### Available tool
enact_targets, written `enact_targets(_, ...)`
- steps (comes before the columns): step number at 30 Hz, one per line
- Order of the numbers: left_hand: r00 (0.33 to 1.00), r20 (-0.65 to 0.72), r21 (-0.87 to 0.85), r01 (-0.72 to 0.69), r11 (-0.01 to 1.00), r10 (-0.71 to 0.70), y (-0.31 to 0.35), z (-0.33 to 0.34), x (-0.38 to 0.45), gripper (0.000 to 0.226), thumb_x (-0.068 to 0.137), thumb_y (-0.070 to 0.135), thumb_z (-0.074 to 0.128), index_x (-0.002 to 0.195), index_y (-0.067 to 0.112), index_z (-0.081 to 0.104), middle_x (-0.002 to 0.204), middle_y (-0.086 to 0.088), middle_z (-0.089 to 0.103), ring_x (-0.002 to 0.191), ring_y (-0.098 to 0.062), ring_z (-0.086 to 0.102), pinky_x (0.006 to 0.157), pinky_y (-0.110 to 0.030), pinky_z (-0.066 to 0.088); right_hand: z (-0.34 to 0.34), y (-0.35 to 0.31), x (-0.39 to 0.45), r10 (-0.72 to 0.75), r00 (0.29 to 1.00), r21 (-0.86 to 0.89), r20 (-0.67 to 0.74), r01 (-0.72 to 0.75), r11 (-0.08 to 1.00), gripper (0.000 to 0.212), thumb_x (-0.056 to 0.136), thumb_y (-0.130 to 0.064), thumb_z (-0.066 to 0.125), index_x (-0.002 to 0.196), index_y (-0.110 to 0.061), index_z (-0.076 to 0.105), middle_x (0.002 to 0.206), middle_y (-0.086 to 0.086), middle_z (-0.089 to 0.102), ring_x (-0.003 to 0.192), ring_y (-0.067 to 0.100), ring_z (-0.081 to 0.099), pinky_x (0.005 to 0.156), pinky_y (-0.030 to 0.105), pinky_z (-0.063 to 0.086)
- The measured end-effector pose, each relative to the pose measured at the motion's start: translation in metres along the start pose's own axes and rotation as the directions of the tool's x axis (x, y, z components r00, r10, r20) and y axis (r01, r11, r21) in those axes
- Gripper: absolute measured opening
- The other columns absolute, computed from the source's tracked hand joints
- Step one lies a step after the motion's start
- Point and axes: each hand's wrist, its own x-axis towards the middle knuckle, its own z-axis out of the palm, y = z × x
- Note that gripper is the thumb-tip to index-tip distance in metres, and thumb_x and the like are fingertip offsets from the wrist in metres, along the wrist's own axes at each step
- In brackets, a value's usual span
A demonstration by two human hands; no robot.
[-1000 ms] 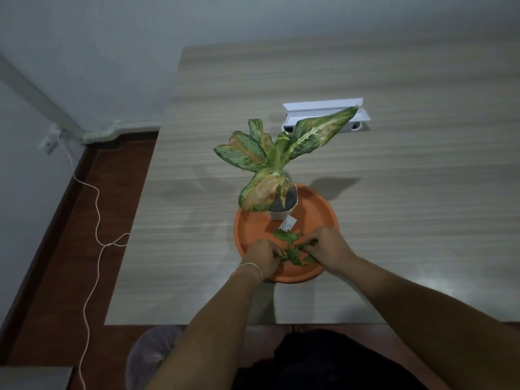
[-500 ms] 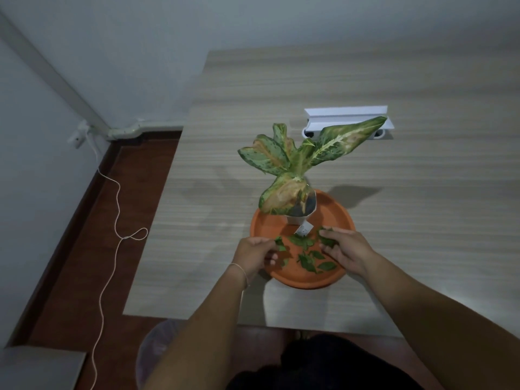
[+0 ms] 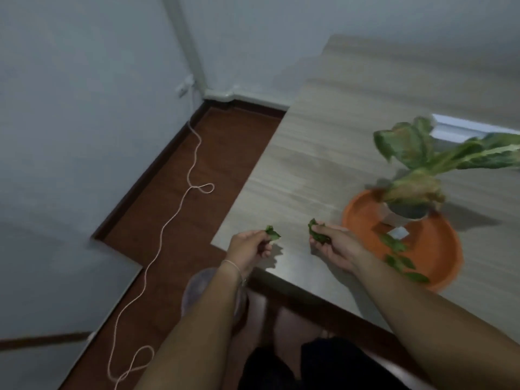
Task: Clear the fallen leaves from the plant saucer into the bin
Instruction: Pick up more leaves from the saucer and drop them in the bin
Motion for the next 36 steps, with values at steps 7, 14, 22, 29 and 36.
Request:
enact_targets(7, 0.953, -0.303, -0.125, -0.03, 0.992, -0.01, -0.01, -0.199, -0.043, 0.013, 0.086, 0.0, 0.06, 0.077, 0.003, 0.068, 0.053, -0.009, 0.061, 0.041, -0.012, 0.054, 0.04, -0.018, 0.047, 0.159, 0.107, 0.006, 0.129, 0.983, -0.244, 0.129, -0.095, 0.965, 0.013, 0.081, 0.004, 0.072, 0.093, -0.002, 0.071, 0.079, 0.013, 0.069, 0.059, 0.019, 0.067, 0.047, 0.02, 0.056)
enact_targets(14, 0.908, -0.415, -0.106, 0.014, 0.994, -0.057, -0.06, -0.308, -0.039, 0.007, 0.084, 0.004, 0.065, 0.083, 0.003, 0.072, 0.06, -0.01, 0.064, 0.048, -0.013, 0.055, 0.051, -0.022, 0.05, 0.226, 0.235, 0.016, 0.272, 0.946, -0.485, 0.176, -0.157, 0.86, 0.01, 0.082, 0.007, 0.07, 0.09, 0.001, 0.071, 0.07, 0.012, 0.072, 0.06, 0.017, 0.068, 0.056, 0.026, 0.06)
enact_targets(22, 0.884, -0.466, 0.177, 0.127, 0.976, -0.03, -0.177, -0.353, 0.063, 0.007, 0.08, 0.006, 0.073, 0.073, 0.005, 0.074, 0.052, 0.009, 0.063, 0.05, -0.003, 0.057, 0.052, -0.02, 0.048, 0.181, 0.36, 0.142, 0.154, 0.988, -0.872, 0.024, -0.055, 0.487, 0.025, 0.076, -0.009, 0.072, 0.052, -0.011, 0.068, 0.057, 0.009, 0.064, 0.065, 0.027, 0.06, 0.069, 0.049, 0.055)
enact_targets(29, 0.893, -0.451, 0.335, 0.16, 0.929, 0.009, -0.269, -0.359, 0.147, 0.026, 0.083, 0.015, 0.07, 0.106, 0.004, 0.072, 0.106, -0.013, 0.073, 0.096, -0.02, 0.065, 0.088, -0.024, 0.048, 0.141, 0.437, 0.25, 0.028, 0.991, -0.97, 0.13, 0.121, 0.211, 0.017, 0.078, -0.019, 0.077, 0.067, -0.008, 0.071, 0.071, 0.01, 0.067, 0.071, 0.024, 0.062, 0.073, 0.036, 0.052)
enact_targets(36, 0.876, -0.482, 0.448, 0.225, 0.865, 0.022, -0.31, -0.364, 0.17, 0.023, 0.087, 0.021, 0.064, 0.098, 0.005, 0.075, 0.1, -0.014, 0.075, 0.098, -0.027, 0.068, 0.076, -0.021, 0.042, 0.114, 0.461, 0.277, 0.085, 0.987, -0.983, 0.136, 0.124, 0.133, 0.02, 0.083, -0.027, 0.074, 0.067, -0.018, 0.071, 0.081, 0.008, 0.072, 0.082, 0.027, 0.065, 0.082, 0.036, 0.053)
